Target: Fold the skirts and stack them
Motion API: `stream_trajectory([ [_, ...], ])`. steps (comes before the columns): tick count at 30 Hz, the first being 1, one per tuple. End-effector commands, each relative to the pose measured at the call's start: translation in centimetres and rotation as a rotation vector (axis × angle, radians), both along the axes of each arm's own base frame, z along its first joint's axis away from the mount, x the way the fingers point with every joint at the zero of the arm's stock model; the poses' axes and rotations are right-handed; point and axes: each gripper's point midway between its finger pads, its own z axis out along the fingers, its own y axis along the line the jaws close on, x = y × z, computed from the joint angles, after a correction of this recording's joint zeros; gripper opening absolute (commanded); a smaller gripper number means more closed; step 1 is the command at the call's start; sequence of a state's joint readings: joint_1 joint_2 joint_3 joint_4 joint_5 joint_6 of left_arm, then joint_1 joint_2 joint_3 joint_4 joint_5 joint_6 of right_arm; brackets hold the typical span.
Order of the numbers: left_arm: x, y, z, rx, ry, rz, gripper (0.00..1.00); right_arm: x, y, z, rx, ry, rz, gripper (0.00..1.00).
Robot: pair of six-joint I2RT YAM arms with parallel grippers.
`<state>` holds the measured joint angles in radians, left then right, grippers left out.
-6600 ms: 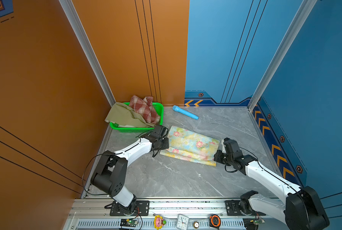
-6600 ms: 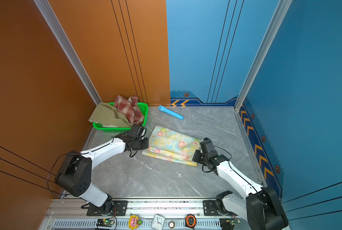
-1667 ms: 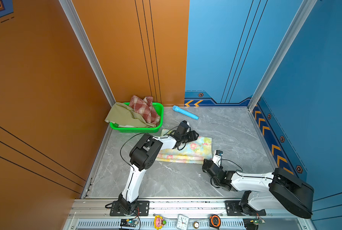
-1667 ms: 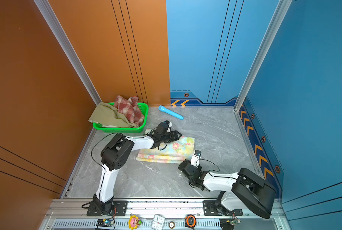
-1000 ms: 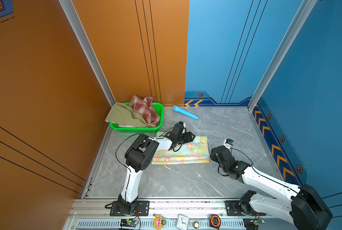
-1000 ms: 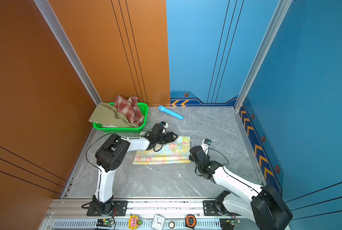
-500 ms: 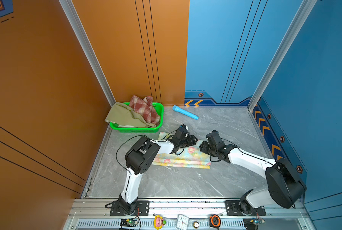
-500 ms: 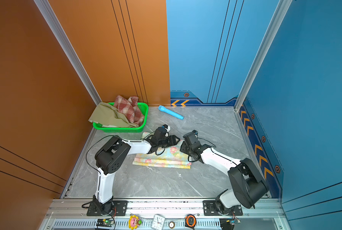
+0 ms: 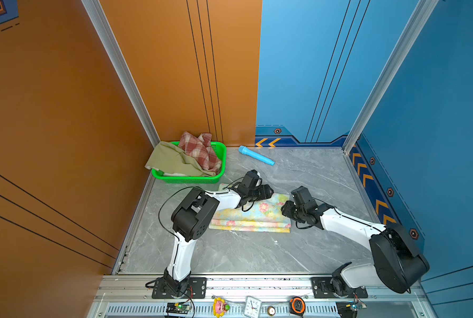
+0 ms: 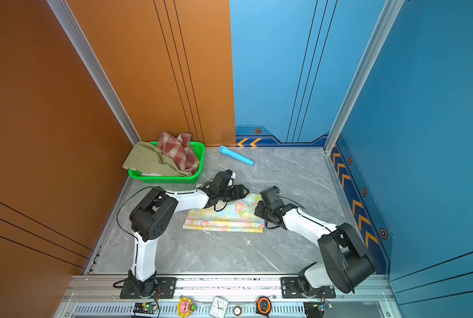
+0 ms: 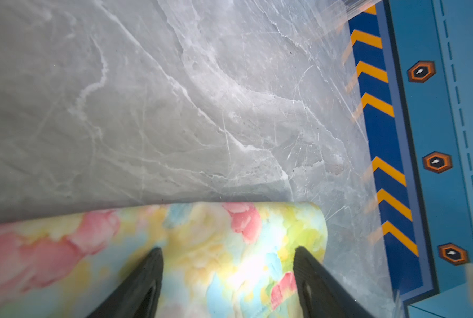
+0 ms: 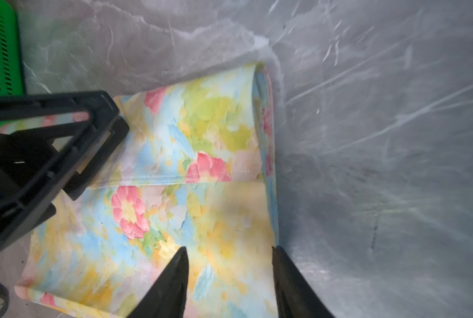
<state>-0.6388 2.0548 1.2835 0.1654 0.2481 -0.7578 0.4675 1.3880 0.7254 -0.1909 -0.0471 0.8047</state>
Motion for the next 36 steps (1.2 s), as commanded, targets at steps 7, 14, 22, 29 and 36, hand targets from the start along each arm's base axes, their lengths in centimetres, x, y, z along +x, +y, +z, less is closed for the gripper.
stream_trajectory([
  [7,-3.2,5.7,6.8,0.232,-0.004,-0.062,0.80,-0.6,-1.7,1.4,0.023,0.044,0.053,0.57],
  [14,-6.8,15.6,4.7,0.379,0.071,0.062,0.80,-1.0,-0.8,-0.1,0.074,0.099,0.079,0.67],
  [22,-8.0,22.6,0.6,0.427,0.180,0.227,0.79,-1.3,0.5,-2.5,0.139,0.168,0.096,0.65],
  [29,-6.9,23.6,-2.2,0.437,0.228,0.258,0.77,-1.5,0.7,-4.6,0.148,0.206,0.087,0.62],
  [36,-7.0,24.3,-4.7,0.487,0.283,0.255,0.66,-1.3,1.0,-5.9,0.169,0.216,0.075,0.51],
])
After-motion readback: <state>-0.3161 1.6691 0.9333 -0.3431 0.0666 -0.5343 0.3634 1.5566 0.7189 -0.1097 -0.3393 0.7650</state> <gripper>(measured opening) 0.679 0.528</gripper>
